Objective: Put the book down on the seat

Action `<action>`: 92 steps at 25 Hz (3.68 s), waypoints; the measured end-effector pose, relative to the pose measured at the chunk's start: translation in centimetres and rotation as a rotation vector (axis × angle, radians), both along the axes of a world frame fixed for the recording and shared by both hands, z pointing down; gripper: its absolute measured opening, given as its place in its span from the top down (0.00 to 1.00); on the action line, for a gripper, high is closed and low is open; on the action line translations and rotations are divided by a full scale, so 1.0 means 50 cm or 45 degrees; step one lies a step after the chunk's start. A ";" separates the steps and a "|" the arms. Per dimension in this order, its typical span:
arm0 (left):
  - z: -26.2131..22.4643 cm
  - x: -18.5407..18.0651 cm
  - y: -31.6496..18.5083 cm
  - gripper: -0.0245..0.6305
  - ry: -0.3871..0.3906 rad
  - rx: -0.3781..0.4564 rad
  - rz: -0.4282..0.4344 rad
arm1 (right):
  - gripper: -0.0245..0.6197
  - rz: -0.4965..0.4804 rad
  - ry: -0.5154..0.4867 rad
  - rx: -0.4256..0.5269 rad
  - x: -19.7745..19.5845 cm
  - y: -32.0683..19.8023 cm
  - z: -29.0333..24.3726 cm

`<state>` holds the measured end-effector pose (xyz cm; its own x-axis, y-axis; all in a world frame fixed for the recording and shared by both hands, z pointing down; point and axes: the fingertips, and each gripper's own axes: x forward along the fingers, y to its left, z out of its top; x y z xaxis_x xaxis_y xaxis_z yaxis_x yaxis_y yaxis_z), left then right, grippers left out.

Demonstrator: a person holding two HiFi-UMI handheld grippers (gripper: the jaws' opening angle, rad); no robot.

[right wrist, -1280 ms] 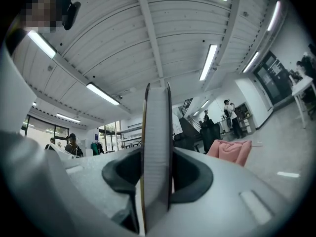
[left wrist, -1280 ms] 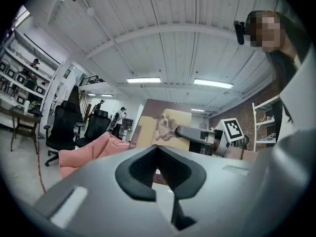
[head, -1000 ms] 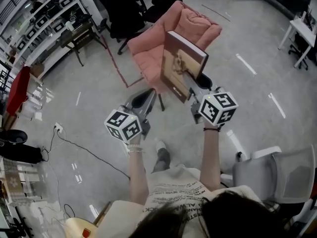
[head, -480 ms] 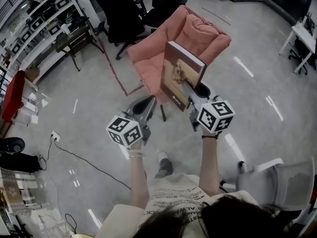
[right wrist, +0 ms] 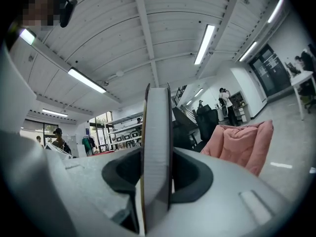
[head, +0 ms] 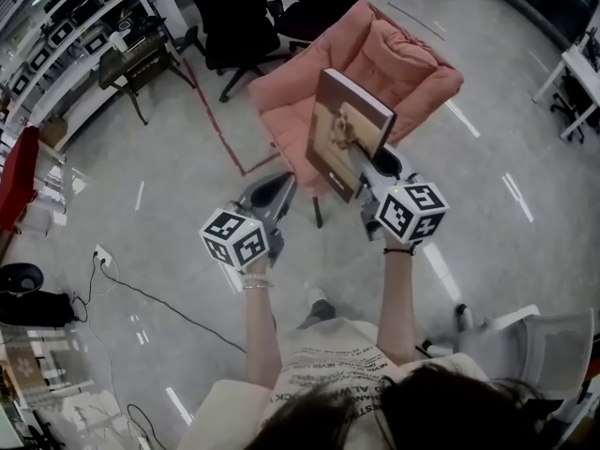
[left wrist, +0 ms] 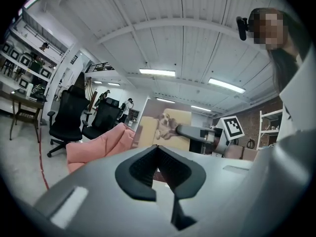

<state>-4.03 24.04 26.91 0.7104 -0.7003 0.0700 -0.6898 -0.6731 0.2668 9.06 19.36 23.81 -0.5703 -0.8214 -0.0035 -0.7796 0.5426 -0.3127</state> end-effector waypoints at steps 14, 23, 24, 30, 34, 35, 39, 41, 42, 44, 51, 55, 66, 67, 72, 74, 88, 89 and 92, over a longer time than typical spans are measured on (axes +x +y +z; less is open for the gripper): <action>-0.005 -0.123 -0.081 0.98 0.017 0.019 -0.017 | 0.73 -0.039 0.006 -0.001 -0.154 -0.096 -0.008; -0.017 -0.186 -0.231 0.98 -0.009 0.038 0.008 | 0.73 -0.049 -0.006 -0.006 -0.247 -0.253 0.005; -0.017 -0.197 -0.255 0.98 -0.010 0.036 0.011 | 0.73 -0.050 -0.009 -0.015 -0.263 -0.278 0.010; 0.007 -0.253 -0.407 0.98 -0.006 0.006 0.019 | 0.73 -0.043 -0.012 -0.063 -0.329 -0.436 0.045; 0.013 -0.277 -0.490 0.98 0.007 -0.025 0.025 | 0.73 -0.014 -0.015 -0.087 -0.341 -0.525 0.045; 0.011 -0.285 -0.510 0.98 0.009 -0.030 0.029 | 0.73 -0.004 -0.018 -0.093 -0.346 -0.546 0.044; 0.016 -0.317 -0.584 0.98 0.004 -0.047 0.043 | 0.73 0.015 -0.027 -0.112 -0.374 -0.623 0.051; 0.019 -0.323 -0.622 0.98 -0.003 -0.051 0.042 | 0.73 0.019 -0.045 -0.116 -0.379 -0.661 0.055; 0.020 -0.323 -0.640 0.98 -0.010 -0.054 0.045 | 0.73 0.025 -0.058 -0.123 -0.377 -0.679 0.058; 0.022 -0.320 -0.671 0.98 -0.026 -0.064 0.066 | 0.73 0.046 -0.076 -0.140 -0.371 -0.710 0.066; 0.037 -0.317 -0.747 0.98 -0.032 -0.094 0.104 | 0.73 0.091 -0.109 -0.163 -0.357 -0.774 0.082; 0.039 -0.304 -0.771 0.98 -0.027 -0.110 0.137 | 0.73 0.130 -0.121 -0.174 -0.335 -0.780 0.085; 0.082 -0.199 -0.871 0.98 -0.045 -0.149 0.396 | 0.73 0.367 -0.193 -0.216 -0.223 -0.838 0.129; 0.084 -0.195 -0.886 0.98 -0.043 -0.157 0.425 | 0.73 0.391 -0.192 -0.226 -0.220 -0.847 0.132; 0.099 -0.188 -0.968 0.98 -0.040 -0.203 0.551 | 0.73 0.504 -0.176 -0.268 -0.216 -0.902 0.147; 0.112 -0.188 -0.998 0.98 -0.045 -0.219 0.601 | 0.73 0.548 -0.175 -0.281 -0.216 -0.921 0.160; 0.156 -0.172 -1.153 0.98 -0.081 -0.275 0.917 | 0.73 0.793 -0.235 -0.334 -0.233 -1.035 0.217; 0.163 -0.171 -1.158 0.98 -0.089 -0.277 0.932 | 0.73 0.801 -0.242 -0.339 -0.234 -1.040 0.227; 0.187 -0.167 -1.183 0.98 -0.094 -0.297 0.938 | 0.73 0.828 -0.253 -0.353 -0.224 -1.062 0.253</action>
